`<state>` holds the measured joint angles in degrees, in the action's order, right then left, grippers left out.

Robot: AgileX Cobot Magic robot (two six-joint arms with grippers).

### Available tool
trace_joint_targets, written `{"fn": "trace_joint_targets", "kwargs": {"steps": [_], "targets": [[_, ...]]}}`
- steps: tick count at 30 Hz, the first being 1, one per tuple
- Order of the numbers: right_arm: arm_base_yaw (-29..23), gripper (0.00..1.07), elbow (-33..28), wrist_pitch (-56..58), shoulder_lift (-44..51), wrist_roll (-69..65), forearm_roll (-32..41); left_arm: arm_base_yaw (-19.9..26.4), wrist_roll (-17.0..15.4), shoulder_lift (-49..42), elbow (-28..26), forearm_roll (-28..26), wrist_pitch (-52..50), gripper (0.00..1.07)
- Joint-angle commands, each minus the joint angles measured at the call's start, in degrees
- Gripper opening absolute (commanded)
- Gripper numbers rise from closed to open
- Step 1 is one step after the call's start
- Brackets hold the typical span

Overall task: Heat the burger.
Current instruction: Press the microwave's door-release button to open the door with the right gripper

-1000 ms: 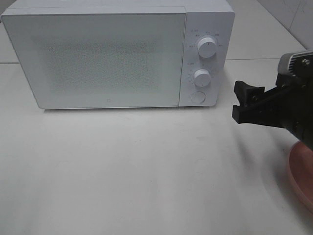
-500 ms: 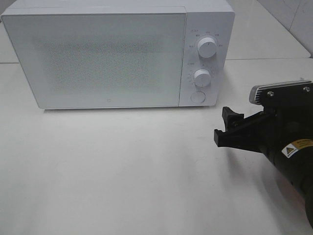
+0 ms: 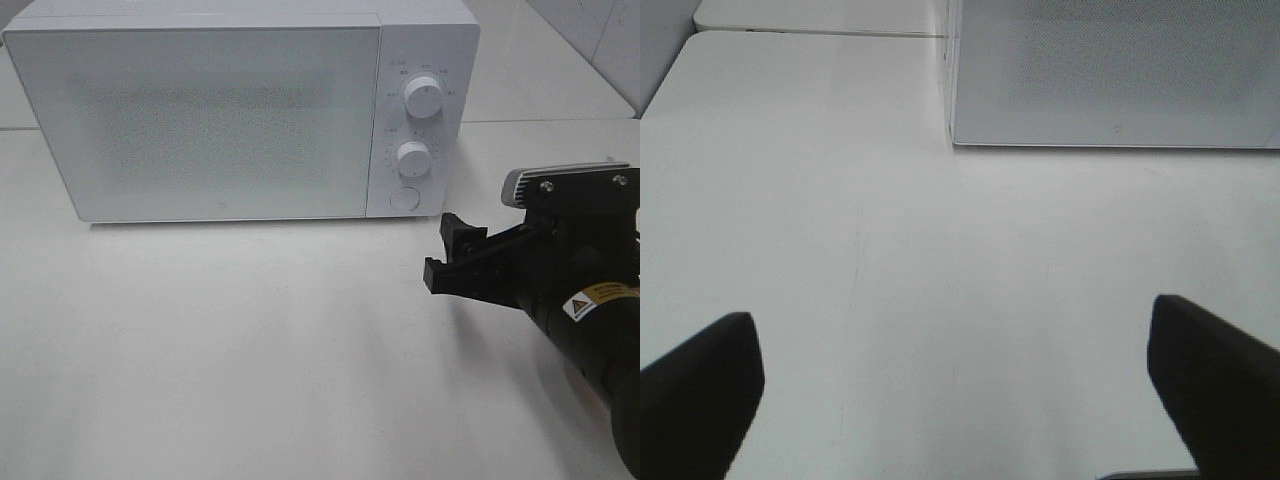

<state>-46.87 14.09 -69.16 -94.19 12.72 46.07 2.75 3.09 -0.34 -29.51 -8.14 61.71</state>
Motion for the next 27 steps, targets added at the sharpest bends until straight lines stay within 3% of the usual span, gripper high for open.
{"fn": "trace_joint_targets", "kwargs": {"steps": [1,15,27], "targets": [[-0.2,0.75,0.4,-1.9,0.1,-0.5,-0.1,0.1,0.0,-1.4,0.0,-0.2,-0.6,0.98],[-0.2,0.75,0.4,-1.6,0.1,-11.7,-0.2,0.1,0.0,-1.4,0.0,-0.2,-0.6,0.98],[-0.2,0.59,0.4,-1.3,0.1,-54.5,-0.2,0.1,0.0,-1.4,0.0,-0.2,-0.6,0.98]]}}
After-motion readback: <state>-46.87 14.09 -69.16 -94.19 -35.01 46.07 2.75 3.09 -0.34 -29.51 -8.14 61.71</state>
